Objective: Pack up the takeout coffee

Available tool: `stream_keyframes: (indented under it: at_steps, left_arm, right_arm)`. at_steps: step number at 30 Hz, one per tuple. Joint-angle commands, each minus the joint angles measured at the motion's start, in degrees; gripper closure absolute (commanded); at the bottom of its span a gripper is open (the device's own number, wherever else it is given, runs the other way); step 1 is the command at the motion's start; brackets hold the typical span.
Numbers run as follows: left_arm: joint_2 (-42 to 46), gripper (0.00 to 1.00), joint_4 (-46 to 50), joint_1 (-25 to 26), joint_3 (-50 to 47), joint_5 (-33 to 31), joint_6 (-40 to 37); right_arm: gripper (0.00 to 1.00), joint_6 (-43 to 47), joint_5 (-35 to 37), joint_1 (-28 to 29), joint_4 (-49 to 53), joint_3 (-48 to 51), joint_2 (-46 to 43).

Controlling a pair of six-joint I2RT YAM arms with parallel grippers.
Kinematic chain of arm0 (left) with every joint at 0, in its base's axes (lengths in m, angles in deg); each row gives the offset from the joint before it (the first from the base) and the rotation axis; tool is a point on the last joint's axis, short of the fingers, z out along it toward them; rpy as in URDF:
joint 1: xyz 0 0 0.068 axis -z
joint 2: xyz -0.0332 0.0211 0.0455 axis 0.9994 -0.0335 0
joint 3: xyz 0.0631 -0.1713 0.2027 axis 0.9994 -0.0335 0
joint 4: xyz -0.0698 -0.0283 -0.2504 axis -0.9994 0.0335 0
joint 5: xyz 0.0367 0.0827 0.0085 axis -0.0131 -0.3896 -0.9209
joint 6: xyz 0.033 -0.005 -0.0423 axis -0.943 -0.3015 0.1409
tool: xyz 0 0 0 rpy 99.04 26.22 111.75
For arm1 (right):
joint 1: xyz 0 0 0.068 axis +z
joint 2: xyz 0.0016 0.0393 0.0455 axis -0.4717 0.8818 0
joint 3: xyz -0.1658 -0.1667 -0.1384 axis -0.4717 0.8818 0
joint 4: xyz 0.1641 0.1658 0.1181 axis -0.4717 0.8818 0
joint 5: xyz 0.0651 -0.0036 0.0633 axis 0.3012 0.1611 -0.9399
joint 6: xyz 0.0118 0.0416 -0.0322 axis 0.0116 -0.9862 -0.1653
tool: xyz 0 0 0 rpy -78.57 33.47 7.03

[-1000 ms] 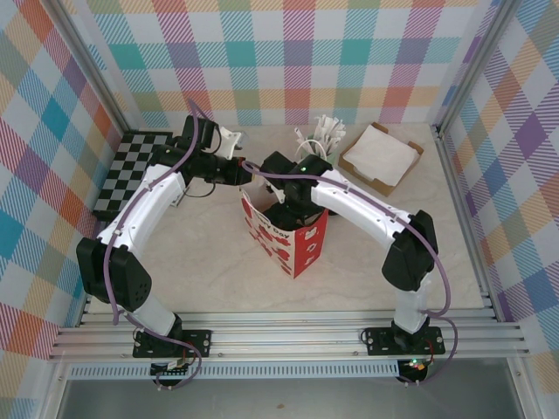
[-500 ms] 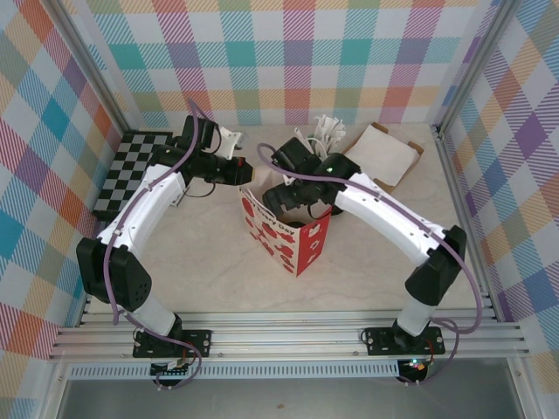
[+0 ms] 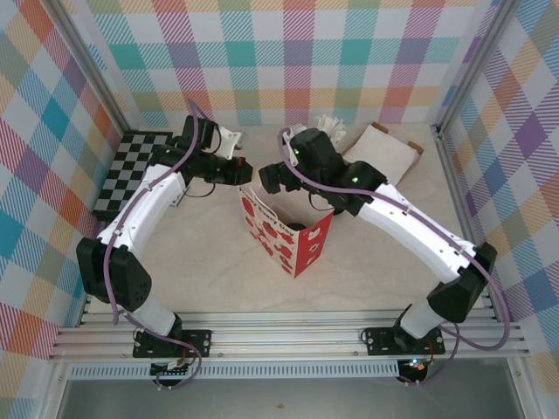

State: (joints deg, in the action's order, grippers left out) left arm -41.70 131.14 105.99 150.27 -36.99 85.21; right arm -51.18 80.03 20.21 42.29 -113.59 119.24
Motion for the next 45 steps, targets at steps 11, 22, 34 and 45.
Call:
stream_keyframes:
  at_steps: [11, 22, 34, 45]
  left_arm:
    - [-0.3, 1.0, 0.9, 0.5, 0.4, -0.7, -1.2]
    - [-1.1, 1.0, 0.4, 0.5, 0.2, -0.5, -0.4]
    - [-0.5, 1.0, 0.4, 0.5, 0.6, -0.4, 0.4]
    - [0.1, 1.0, 0.4, 0.5, 0.1, -1.6, -0.2]
  right_arm:
    - [0.0, -12.5, -0.2, -3.6, 7.5, 2.6, -10.4]
    - [0.0, -27.2, 2.4, -5.0, 17.6, 10.4, -17.3]
    - [0.08, -36.0, -3.9, -5.4, 25.3, 14.6, -21.3]
    - [0.2, -40.0, -12.6, -5.3, 24.3, 12.2, -14.0]
